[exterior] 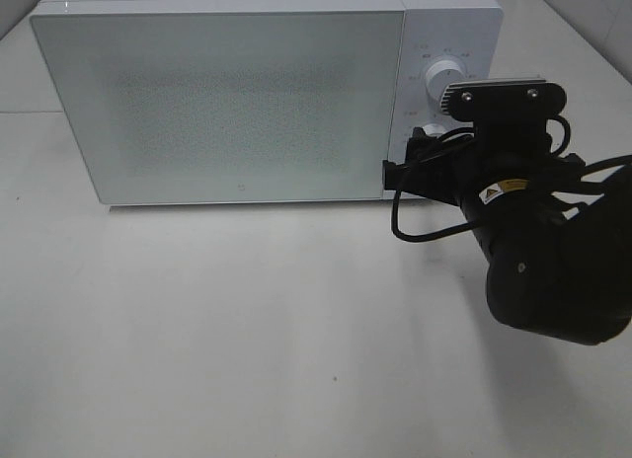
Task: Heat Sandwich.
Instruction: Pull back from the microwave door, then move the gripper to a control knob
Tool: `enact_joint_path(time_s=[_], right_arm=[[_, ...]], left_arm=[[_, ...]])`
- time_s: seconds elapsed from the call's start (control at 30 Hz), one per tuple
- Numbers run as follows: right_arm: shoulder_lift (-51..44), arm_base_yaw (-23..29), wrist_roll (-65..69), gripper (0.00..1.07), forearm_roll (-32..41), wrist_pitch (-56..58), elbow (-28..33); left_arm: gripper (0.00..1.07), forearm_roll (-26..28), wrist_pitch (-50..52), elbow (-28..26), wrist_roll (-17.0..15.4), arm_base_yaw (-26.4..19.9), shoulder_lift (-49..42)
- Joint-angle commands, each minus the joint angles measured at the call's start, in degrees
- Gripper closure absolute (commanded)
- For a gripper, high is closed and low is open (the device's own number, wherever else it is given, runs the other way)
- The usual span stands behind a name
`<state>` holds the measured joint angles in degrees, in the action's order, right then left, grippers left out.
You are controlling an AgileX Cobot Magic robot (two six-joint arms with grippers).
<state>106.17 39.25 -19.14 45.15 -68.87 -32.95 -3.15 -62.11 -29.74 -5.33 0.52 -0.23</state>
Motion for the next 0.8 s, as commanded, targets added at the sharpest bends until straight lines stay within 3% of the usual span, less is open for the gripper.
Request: enact_joint_path(time_s=[0.03, 0.8], right_arm=[[1.6, -1.4, 0.3, 0.32, -2.1, 1.5, -2.1], [10.1, -7.3, 2.1, 0.32, -7.7, 5.8, -11.5]], left_arm=[[0.09, 0.2, 0.7, 0.0, -0.1, 0.3, -1.0], [0.09, 0.2, 0.7, 0.0, -0.1, 0.3, -1.0]])
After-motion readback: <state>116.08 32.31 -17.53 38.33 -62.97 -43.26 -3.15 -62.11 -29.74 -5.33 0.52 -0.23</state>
